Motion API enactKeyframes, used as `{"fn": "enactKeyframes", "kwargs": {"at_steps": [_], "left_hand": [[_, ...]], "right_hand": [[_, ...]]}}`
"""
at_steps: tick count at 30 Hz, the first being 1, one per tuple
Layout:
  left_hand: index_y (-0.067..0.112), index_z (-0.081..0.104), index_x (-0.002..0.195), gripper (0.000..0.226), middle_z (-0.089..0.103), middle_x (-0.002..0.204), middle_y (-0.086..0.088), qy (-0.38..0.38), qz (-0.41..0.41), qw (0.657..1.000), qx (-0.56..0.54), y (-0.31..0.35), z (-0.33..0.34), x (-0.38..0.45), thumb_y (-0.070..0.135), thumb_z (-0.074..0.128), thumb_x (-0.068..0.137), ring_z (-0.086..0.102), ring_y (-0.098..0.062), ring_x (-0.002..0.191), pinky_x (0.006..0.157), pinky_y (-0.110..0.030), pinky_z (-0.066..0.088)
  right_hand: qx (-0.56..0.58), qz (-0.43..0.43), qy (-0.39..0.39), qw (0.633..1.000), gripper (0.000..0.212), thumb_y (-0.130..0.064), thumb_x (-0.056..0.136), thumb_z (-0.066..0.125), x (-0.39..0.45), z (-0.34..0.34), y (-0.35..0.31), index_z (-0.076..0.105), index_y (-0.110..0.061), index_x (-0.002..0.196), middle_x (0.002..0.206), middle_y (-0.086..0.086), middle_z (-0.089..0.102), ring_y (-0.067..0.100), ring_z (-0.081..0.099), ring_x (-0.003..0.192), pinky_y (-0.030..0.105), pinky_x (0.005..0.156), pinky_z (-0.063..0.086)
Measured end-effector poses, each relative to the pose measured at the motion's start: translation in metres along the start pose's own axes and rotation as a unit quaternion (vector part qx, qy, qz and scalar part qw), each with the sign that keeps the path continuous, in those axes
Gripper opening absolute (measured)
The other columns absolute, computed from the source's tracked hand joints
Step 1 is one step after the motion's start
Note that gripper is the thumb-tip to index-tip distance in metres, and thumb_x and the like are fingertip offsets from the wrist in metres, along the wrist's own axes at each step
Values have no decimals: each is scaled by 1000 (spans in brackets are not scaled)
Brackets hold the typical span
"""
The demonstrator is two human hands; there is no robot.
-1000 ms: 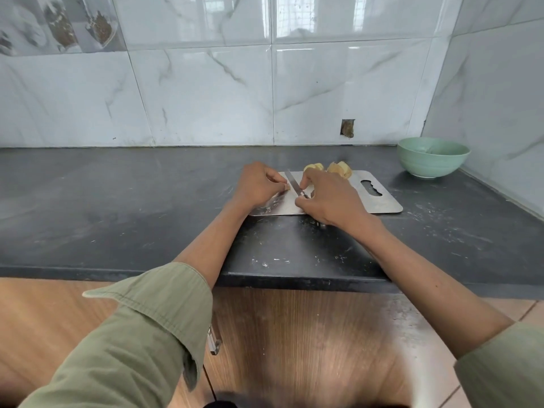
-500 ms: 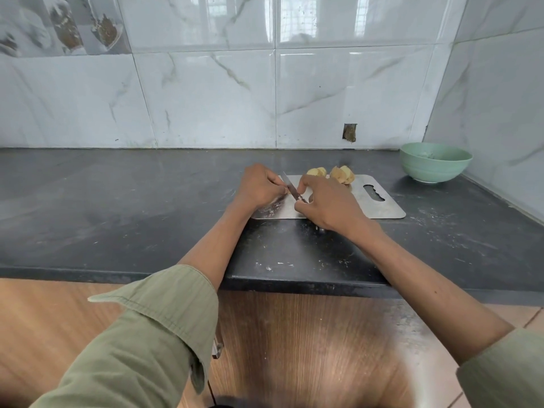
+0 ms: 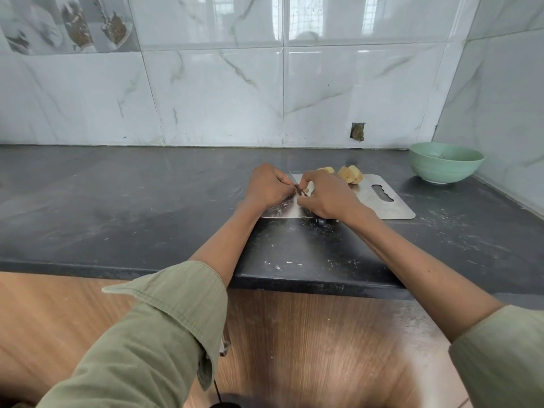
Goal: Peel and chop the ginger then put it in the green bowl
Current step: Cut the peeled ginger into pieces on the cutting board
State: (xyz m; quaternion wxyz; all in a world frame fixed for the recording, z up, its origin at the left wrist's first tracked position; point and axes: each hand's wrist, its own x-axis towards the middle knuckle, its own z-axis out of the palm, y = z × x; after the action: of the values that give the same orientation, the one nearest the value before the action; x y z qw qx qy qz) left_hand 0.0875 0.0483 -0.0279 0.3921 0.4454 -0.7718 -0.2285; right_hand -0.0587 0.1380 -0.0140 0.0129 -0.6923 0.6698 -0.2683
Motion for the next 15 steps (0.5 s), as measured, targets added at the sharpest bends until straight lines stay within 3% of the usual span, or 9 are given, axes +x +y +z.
{"fn": "enactKeyframes", "kwargs": {"at_steps": [3, 6, 8, 11, 15], "left_hand": [[25, 79, 63, 21, 72, 62, 15, 3, -9, 1000, 2, -1, 2, 1, 7, 77, 74, 72, -4, 67, 63, -26, 58], [24, 82, 70, 14, 75, 68, 12, 6, -4, 1000, 6, -2, 2, 4, 11, 81, 76, 71, -2, 67, 65, -23, 58], [20, 84, 78, 8, 77, 74, 7, 6, 4, 1000, 14, -3, 2, 6, 12, 82, 78, 68, -2, 66, 66, -17, 53], [17, 83, 82, 6, 74, 72, 9, 12, -4, 1000, -2, -4, 0, 6, 11, 83, 80, 66, 2, 67, 65, -10, 49], [18, 80, 80, 7, 72, 71, 11, 11, 0, 1000, 0, -6, 1, 8, 11, 84, 79, 66, 0, 69, 68, -15, 53]], "right_hand": [[30, 16, 17, 999, 21, -32, 79, 74, -6, -2, 3, 68, -23, 98, 77, -4, 64, 22, 63, 79, 32, 70, 47], [51, 6, 23, 998, 22, -31, 79, 74, -11, -11, 7, 71, -21, 99, 74, -9, 62, 12, 60, 73, 27, 62, 39], [74, 12, 47, 996, 22, -33, 79, 75, -12, -17, 8, 69, -23, 97, 78, -9, 66, 7, 60, 74, 28, 64, 42], [90, 56, 62, 992, 23, -37, 75, 76, -8, -28, 12, 68, -26, 94, 87, -9, 70, 11, 66, 81, 29, 68, 49], [49, 88, 49, 994, 21, -37, 75, 74, -9, -31, 17, 71, -24, 91, 85, -8, 71, 15, 64, 82, 27, 64, 44]]}}
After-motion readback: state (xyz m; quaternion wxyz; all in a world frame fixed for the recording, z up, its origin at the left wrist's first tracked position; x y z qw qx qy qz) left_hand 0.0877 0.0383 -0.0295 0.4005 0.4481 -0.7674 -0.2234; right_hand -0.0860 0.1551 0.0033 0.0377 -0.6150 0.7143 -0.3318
